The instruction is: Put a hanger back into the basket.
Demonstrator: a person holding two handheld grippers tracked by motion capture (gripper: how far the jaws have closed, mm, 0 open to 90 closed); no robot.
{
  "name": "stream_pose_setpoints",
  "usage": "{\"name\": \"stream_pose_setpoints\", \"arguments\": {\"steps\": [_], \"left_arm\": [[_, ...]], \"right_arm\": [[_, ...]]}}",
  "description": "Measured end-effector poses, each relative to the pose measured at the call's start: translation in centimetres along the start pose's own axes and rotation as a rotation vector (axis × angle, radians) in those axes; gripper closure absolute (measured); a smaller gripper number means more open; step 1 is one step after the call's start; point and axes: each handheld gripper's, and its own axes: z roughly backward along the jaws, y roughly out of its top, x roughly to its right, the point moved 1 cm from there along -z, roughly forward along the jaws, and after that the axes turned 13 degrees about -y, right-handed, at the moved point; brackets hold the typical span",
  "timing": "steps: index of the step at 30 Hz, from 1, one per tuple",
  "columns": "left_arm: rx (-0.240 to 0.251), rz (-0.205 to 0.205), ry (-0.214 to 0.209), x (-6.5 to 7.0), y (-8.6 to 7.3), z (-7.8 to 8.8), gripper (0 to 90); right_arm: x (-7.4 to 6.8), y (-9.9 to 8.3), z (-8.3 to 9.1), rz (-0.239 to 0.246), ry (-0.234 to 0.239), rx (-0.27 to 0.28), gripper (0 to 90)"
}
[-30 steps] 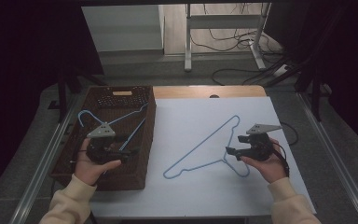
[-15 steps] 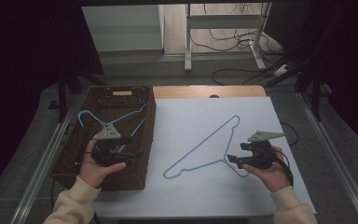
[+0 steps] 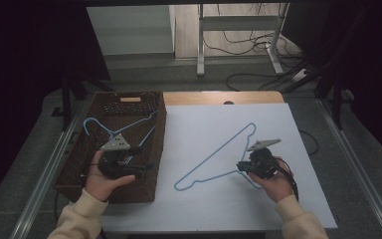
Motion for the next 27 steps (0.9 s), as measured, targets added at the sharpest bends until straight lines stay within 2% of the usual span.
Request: {"name": "stream_pose_setpoints", "arguments": {"steps": [3, 6, 11, 14, 19, 21, 25, 27], "left_arm": [[-0.003, -0.004, 0.0, 0.1, 0.0, 0.0, 26.9], [-0.004, -0.007, -0.001, 0.1, 0.0, 0.0, 26.9], [-0.003, -0.005, 0.001, 0.1, 0.0, -0.1, 27.0], [-0.01, -0.011, 0.0, 0.1, 0.0, -0.2, 27.0], [-0.017, -0.017, -0.003, 0.3, 0.0, -0.4, 27.0], [-0.018, -0.015, -0.003, 0.3, 0.0, -0.4, 27.0], [-0.022, -0.015, -0.004, 0.3, 0.0, -0.6, 27.0], [-0.025, -0.017, -0.004, 0.4, 0.0, -0.7, 27.0]], "right_arm": [[-1.0, 1.0, -1.5, 0.042, 0.012, -0.028, 89.9], [-2.0, 1.8, -3.2, 0.084, 0.025, -0.073, 90.0], [-2.5, 2.2, -5.1, 0.1, 0.025, -0.132, 90.0], [-2.6, 1.9, -5.3, 0.109, 0.033, -0.166, 90.0], [-2.3, 1.4, -4.6, 0.087, 0.066, -0.17, 90.0], [-2.3, 0.8, -4.6, 0.097, 0.081, -0.2, 90.0], [-2.2, 0.4, -4.1, 0.11, 0.08, -0.169, 90.0], [-2.1, 0.8, -4.2, 0.093, 0.061, -0.141, 89.8]]}}
